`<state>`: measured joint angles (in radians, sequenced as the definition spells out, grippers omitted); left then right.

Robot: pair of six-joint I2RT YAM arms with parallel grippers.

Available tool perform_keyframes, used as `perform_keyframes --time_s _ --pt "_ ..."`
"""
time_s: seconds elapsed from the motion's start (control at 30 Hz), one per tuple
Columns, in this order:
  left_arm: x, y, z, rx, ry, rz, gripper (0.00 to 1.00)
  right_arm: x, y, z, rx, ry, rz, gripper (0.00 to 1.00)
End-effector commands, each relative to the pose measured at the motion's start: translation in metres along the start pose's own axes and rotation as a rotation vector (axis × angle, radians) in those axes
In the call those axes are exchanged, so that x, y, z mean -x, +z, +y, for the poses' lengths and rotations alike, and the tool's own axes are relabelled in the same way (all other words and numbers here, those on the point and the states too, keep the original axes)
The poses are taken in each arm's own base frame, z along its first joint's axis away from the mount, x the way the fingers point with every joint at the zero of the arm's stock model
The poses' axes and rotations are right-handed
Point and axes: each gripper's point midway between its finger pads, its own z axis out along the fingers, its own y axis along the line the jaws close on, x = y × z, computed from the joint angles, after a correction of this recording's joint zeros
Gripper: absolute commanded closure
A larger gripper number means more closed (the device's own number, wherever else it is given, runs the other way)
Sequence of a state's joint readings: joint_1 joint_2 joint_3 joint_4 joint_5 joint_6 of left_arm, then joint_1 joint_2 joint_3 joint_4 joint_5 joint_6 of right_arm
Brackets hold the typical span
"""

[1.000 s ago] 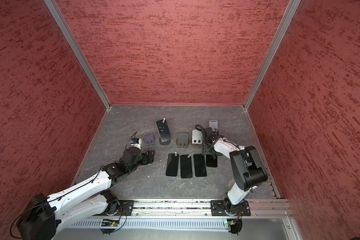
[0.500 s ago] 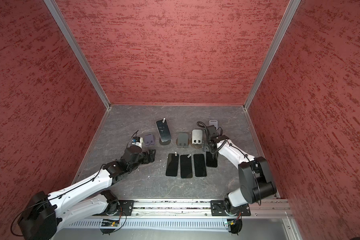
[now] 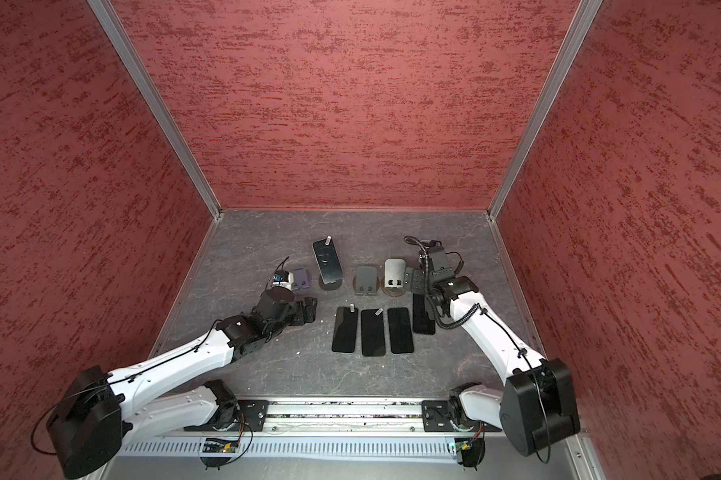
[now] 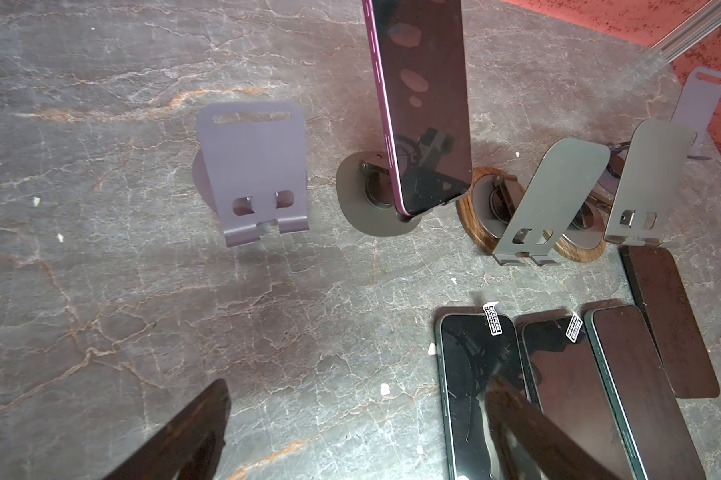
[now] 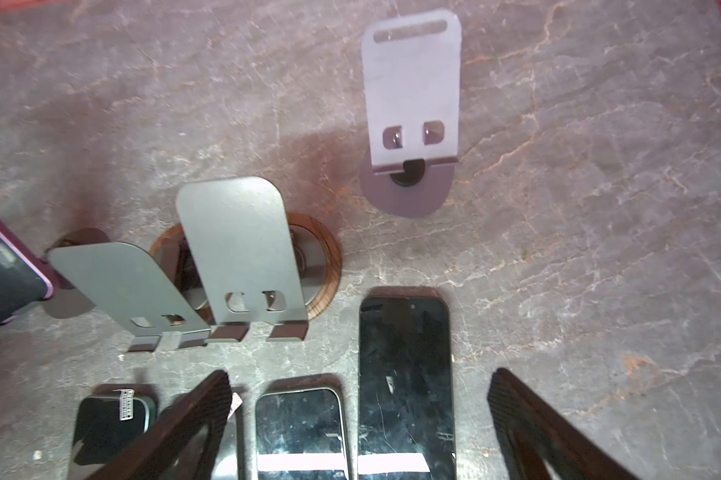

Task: Remove the phone from the phone stand
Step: 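Raise the right gripper back over the stands while the left gripper reaches the purple-edged phone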

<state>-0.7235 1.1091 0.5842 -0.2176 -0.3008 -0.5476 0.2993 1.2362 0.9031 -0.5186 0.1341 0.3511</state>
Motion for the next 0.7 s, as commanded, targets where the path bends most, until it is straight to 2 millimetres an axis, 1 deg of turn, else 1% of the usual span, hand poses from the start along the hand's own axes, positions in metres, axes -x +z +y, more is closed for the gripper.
perform_keyframes --time_s 0.0,0.03,0.07,0.27,0.43,0.67 --pt "0.008 -0.001 -0.004 0.029 -0.010 -0.008 0.04 0.012 -0.007 0.007 0.043 0.011 -0.058 0.01" --pt "0.009 0.000 -0.006 0.035 -0.009 -0.002 0.03 0.014 -0.008 0.007 0.047 0.010 -0.066 0.01" --pt "0.010 0.000 -0.007 0.041 -0.005 0.003 0.00 0.015 -0.009 0.008 0.050 0.008 -0.070 0.01" --pt "0.019 0.009 -0.014 0.115 0.018 0.033 0.01 0.016 -0.007 0.011 0.068 0.010 -0.087 0.01" --pt "0.038 0.015 -0.017 0.224 0.014 0.053 0.00 0.015 -0.003 0.008 0.057 0.009 -0.097 0.01" --pt "0.057 0.032 -0.033 0.320 0.010 0.099 0.00 0.011 0.000 0.001 0.033 0.019 -0.126 0.01"
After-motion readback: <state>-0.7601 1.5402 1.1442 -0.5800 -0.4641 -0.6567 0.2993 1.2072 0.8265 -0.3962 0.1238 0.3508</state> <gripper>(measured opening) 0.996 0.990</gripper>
